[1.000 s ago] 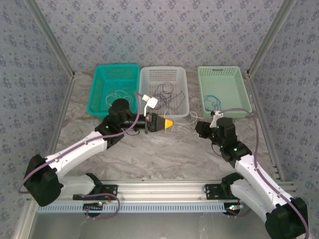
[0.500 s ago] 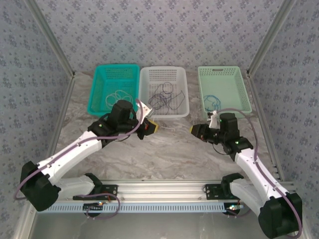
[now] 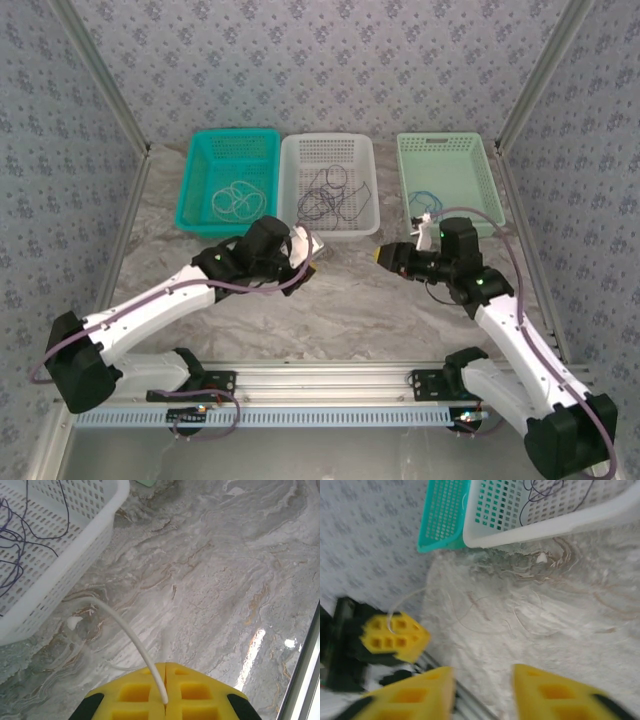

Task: Untangle the cables

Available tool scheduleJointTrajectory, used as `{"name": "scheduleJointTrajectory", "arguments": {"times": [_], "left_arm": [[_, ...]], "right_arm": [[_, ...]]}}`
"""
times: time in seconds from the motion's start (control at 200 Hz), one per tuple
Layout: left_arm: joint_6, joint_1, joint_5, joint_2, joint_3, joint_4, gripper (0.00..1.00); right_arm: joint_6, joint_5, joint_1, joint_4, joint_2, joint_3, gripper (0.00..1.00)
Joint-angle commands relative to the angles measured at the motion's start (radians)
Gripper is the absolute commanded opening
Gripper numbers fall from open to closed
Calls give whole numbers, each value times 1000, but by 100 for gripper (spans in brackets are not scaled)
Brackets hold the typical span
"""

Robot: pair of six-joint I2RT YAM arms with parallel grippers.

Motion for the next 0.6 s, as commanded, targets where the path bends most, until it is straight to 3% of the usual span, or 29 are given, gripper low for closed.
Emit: {"name": "scheduleJointTrajectory", "arguments": {"times": [0.0,0.04,0.125,0.295,0.595], "left_arm": [[-26,-1,6,-16,79,2,0],[-37,3,30,-21,87,2,0],[-62,8,97,-33,100,17,0],[-95,8,227,-40,117,41,0],[-111,7,240,-26,111,55,0]], "right_arm": [[-143,188,45,-86,-49,-49,71],[-138,215,54,-48,-74,-89,77],[-105,246,59,51,-112,-174,81],[-41,281,83,197,-102,-268,82],[-190,514,349,280,-4,-238,81]]}}
